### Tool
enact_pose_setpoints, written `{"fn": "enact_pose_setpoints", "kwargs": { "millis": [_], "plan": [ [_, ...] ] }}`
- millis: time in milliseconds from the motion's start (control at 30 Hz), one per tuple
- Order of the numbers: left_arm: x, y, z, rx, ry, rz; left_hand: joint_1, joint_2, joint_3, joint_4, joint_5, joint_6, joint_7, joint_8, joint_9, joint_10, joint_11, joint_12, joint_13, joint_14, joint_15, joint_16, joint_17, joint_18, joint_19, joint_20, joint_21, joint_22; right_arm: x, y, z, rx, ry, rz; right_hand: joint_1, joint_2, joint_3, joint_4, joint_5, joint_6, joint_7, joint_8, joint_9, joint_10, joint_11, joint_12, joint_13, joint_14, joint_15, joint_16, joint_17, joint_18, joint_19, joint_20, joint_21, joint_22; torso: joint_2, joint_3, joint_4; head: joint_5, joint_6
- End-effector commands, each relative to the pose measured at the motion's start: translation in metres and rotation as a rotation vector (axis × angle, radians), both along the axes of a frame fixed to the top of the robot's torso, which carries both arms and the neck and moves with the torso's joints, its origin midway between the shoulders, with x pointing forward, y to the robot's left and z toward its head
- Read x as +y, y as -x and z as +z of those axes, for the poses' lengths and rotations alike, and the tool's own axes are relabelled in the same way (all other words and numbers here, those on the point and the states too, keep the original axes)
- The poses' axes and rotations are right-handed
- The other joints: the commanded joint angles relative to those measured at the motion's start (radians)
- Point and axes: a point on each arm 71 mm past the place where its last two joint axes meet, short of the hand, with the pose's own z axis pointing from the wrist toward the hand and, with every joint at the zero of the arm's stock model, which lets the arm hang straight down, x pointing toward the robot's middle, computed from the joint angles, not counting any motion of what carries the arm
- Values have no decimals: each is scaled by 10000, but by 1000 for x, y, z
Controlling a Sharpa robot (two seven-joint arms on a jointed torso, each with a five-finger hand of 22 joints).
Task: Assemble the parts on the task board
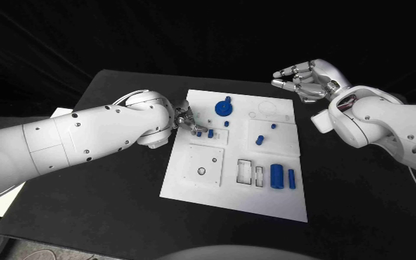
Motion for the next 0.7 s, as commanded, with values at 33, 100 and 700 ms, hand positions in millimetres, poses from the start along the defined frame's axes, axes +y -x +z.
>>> {"fn": "enact_pose_setpoints", "kwargs": {
  "millis": [33, 100, 700],
  "plan": [
    [1, 0, 2, -24, 246, 105, -31, -10, -82, 8, 21, 83, 1, -41, 3, 136, -4, 13, 795, 1037, -62, 30, 2632, -129, 777, -38, 56, 1989, 1, 0, 0, -8, 4, 151, -76, -13, -50, -7, 38, -23, -4, 43, 16, -22, -15, -11, -11, 725, -14, -56, 1379, 110, -48, 8, -32, -7, -1, 0, -1, 3, 17],
    [2, 0, 4, -29, 311, 155, -70, -9, -180, 10, 24, 85, 2, -39, -1, 136, -5, 9, 794, 1037, -62, 30, 2632, -128, 776, -38, 54, 1988, 1, 0, 0, -6, 5, 148, -76, -13, -50, -7, 38, -23, -4, 43, 16, -22, -15, -11, -11, 725, -14, -56, 1379, 110, -48, 8, -32, -7, 2, 4, 0, -2, 18],
    [1, -9, 42, -1029, 4040, -641, 2096, 115, 98, -639, 21, -2629, 1240, -984, -712, -5353, 1094, -6052, -5010, -1486, 819, -3788, -2094, 1420, -3319, 659, -7258, -5349, 0, 0, -1, -7, 16, 102, -76, -13, -50, -7, 38, -23, -4, 43, 16, -22, -15, -11, -11, 725, -14, -56, 1379, 110, -48, 8, -32, -7, -4, -7, 8, -108, 86]
  ]
}}
